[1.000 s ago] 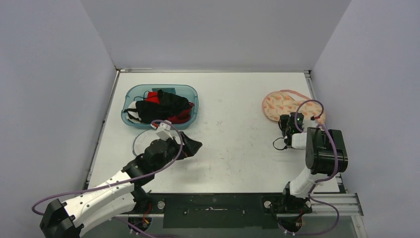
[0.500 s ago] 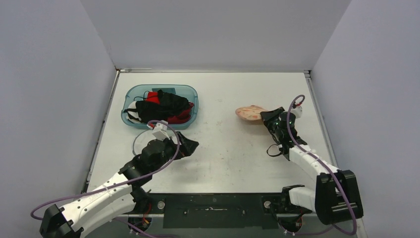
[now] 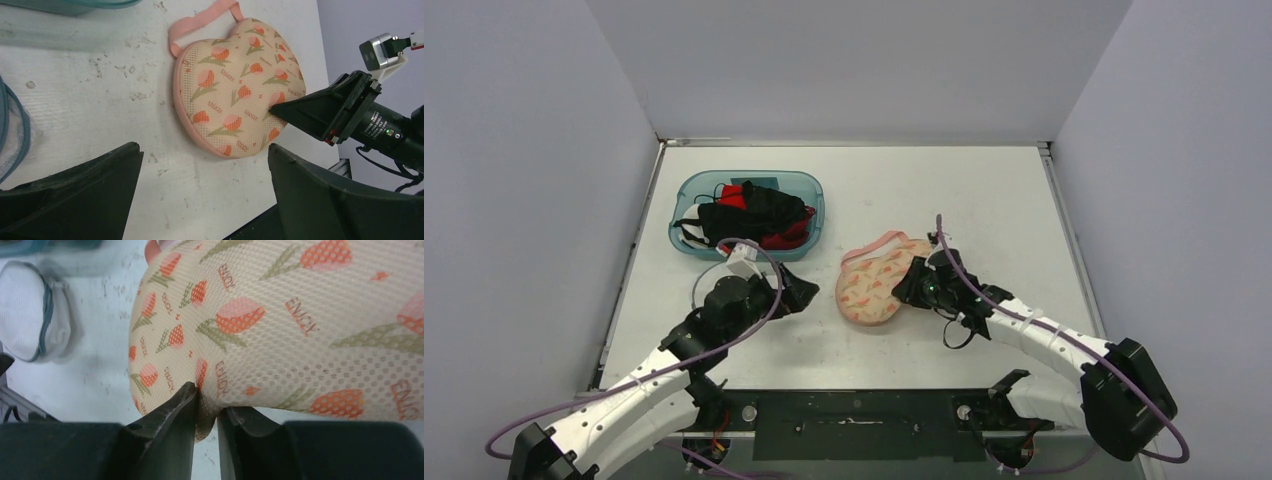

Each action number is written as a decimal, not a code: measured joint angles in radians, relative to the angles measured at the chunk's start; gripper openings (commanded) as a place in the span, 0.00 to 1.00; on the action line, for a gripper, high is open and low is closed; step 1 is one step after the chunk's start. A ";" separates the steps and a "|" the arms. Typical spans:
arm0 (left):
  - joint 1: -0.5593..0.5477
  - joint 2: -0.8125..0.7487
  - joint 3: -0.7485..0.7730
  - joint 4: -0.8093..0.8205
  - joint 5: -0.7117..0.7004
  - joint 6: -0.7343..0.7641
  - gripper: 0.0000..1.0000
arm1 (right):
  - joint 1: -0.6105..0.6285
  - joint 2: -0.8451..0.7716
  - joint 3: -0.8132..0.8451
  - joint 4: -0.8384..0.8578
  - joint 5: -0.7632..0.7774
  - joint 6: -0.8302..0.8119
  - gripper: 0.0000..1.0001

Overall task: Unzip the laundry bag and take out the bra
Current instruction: Move the laundry bag to the center of the board, then adjust the laundry bag at the center of the board.

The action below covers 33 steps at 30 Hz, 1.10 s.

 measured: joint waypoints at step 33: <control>-0.436 0.539 0.148 0.078 0.059 0.107 0.80 | -0.368 0.329 -0.006 0.363 0.084 0.029 0.73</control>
